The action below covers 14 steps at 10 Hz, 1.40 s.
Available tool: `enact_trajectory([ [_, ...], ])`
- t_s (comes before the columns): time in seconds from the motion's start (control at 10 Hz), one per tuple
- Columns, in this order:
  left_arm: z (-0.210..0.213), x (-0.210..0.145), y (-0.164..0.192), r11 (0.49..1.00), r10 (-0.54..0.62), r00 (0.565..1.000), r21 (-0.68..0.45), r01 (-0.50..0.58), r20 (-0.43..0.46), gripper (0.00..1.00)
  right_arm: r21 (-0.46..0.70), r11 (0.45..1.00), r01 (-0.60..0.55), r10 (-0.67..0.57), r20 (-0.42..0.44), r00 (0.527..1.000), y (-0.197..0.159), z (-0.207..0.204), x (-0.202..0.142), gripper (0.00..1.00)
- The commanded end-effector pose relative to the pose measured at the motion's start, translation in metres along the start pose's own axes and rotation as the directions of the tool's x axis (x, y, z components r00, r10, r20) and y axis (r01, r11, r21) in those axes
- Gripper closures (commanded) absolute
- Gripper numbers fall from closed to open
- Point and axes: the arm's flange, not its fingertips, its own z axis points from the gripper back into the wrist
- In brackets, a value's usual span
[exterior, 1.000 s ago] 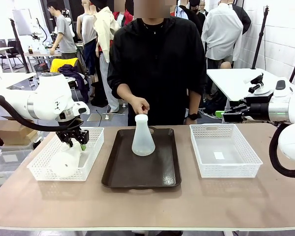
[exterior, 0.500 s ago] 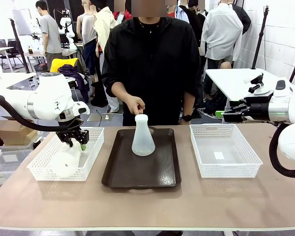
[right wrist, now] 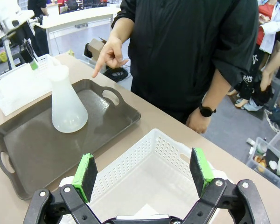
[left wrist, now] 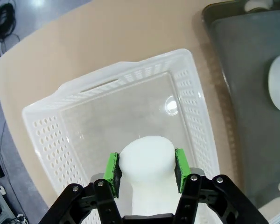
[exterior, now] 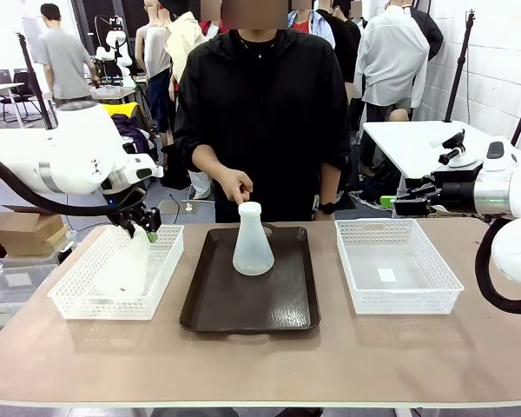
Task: Prepare the laboratory tools.
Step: Place the picked Big flask upright in the Handle tray as directed by the person.
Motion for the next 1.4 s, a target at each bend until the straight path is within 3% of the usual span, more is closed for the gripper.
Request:
enact_trajectory([
  [0.0,0.025,-0.014,0.001,1.0,-0.028,1.0,-0.012,0.028,-0.001,1.0,0.007,1.0,0.006,-0.006,-0.006,1.0,-0.001,-0.001,0.003,0.0],
  [0.3,0.055,-0.021,-0.002,0.997,-0.078,0.992,-0.016,0.08,0.101,1.0,0.007,1.0,0.006,-0.006,-0.006,1.0,-0.001,-0.001,0.003,0.0],
  [0.5,0.077,-0.029,-0.009,0.984,-0.143,0.977,-0.079,0.157,0.157,1.0,0.007,1.0,0.006,-0.006,-0.006,1.0,-0.001,-0.001,0.003,0.0],
  [0.9,0.147,-0.058,-0.015,0.897,-0.296,0.864,-0.191,0.398,0.408,1.0,0.007,1.0,0.006,-0.006,-0.006,1.0,-0.001,-0.001,0.003,0.0],
  [1.1,0.173,-0.07,-0.017,0.806,-0.383,0.769,-0.221,0.549,0.512,1.0,0.007,1.0,0.006,-0.006,-0.006,1.0,-0.001,-0.001,0.003,0.0],
  [1.3,0.178,-0.078,-0.025,0.59,-0.499,0.631,-0.3,0.749,0.595,1.0,0.007,1.0,0.006,-0.006,-0.006,1.0,-0.001,-0.001,0.003,0.0],
])
